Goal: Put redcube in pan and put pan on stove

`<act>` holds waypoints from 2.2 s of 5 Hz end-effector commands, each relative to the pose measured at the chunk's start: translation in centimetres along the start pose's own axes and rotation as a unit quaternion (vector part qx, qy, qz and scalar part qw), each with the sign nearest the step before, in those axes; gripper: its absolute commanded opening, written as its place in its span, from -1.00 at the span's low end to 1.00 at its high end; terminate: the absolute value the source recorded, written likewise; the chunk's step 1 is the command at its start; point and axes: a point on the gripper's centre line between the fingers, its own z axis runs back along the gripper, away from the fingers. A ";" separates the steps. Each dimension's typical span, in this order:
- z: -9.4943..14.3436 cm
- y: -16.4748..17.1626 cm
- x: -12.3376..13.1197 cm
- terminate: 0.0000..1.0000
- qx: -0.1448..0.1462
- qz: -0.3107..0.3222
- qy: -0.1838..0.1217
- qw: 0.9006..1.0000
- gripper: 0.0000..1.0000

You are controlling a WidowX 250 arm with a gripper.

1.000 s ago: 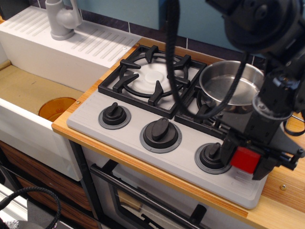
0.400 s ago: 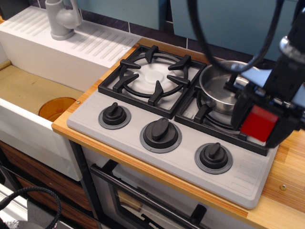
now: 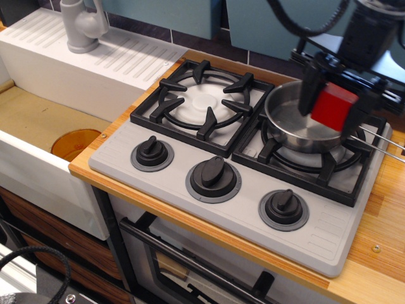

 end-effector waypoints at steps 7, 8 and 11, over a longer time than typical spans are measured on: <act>0.4 -0.3 3.3 -1.00 -0.008 0.000 -0.044 0.999 1.00; 1.2 0.8 2.8 -1.00 0.003 -0.010 -0.057 0.998 1.00; 1.9 6.1 3.2 -1.00 0.040 -0.047 -0.087 0.994 1.00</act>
